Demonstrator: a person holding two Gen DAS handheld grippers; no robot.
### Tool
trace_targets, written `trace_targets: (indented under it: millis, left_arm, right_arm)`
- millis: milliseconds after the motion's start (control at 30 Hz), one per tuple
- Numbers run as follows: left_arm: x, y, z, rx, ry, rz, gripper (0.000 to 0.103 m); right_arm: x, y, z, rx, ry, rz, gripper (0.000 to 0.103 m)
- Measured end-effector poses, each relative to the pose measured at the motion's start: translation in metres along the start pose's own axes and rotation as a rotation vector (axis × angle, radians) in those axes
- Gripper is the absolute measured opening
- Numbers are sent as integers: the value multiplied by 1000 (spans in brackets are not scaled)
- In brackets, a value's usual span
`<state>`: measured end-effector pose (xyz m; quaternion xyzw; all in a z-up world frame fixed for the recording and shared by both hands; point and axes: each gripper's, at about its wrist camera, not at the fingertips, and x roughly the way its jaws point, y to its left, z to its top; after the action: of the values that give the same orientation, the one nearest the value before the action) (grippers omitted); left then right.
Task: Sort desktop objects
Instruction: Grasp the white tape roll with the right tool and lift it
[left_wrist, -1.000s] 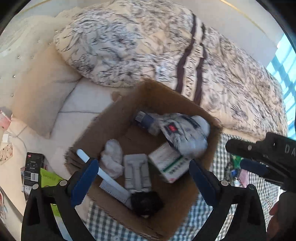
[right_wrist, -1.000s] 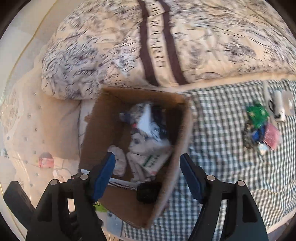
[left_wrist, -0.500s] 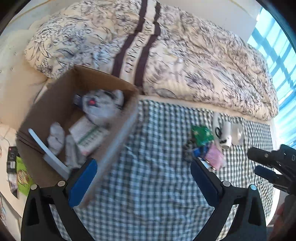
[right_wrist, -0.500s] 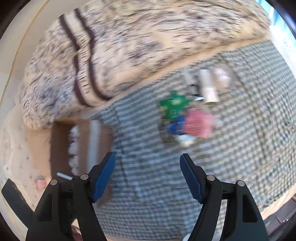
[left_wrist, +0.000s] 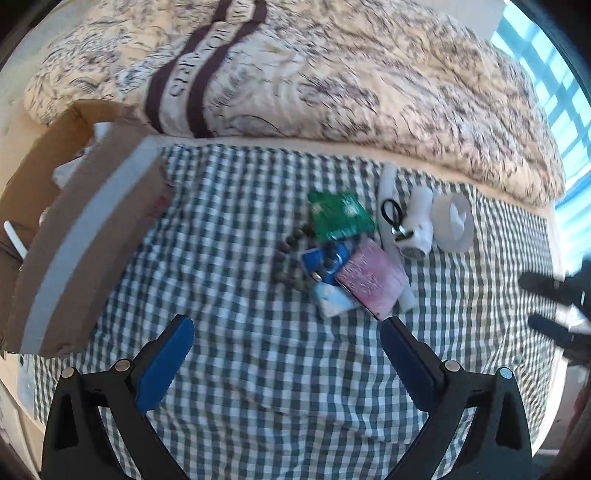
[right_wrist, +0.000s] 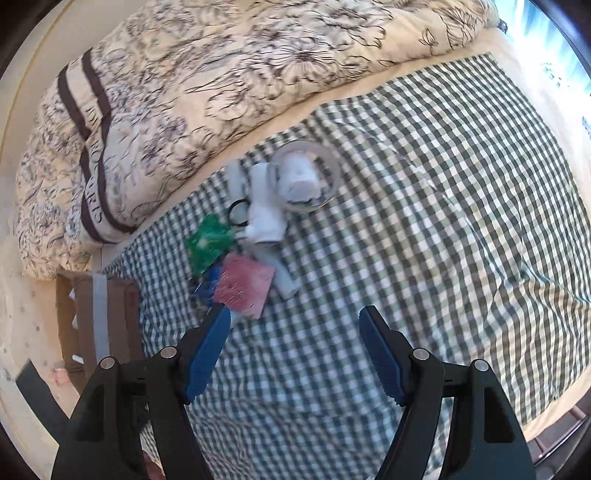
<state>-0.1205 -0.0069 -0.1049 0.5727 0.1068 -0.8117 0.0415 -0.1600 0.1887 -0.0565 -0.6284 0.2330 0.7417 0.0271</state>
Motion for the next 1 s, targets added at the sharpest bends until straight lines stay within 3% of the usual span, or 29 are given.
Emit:
trace_targets:
  millis: [233,433,567,667,1000]
  left_arm:
    - [36,-28,9,65,26,-16,103]
    - [71,-51,19,96,31,-42,103]
    - [93,-68,24,175,33,-20,103]
    - [110,-76,28,220,45,1,103]
    - [129,-83,33,223,23,-22,103]
  right_arm:
    - [24,-3,42,20,-10,50,72]
    - [55,6,75,-18,3,34,74]
    - [77,5,91,-77,32,57,74]
    - [94,1,103,-61,45,11,74]
    - [136,-9,121,4,104,1,74]
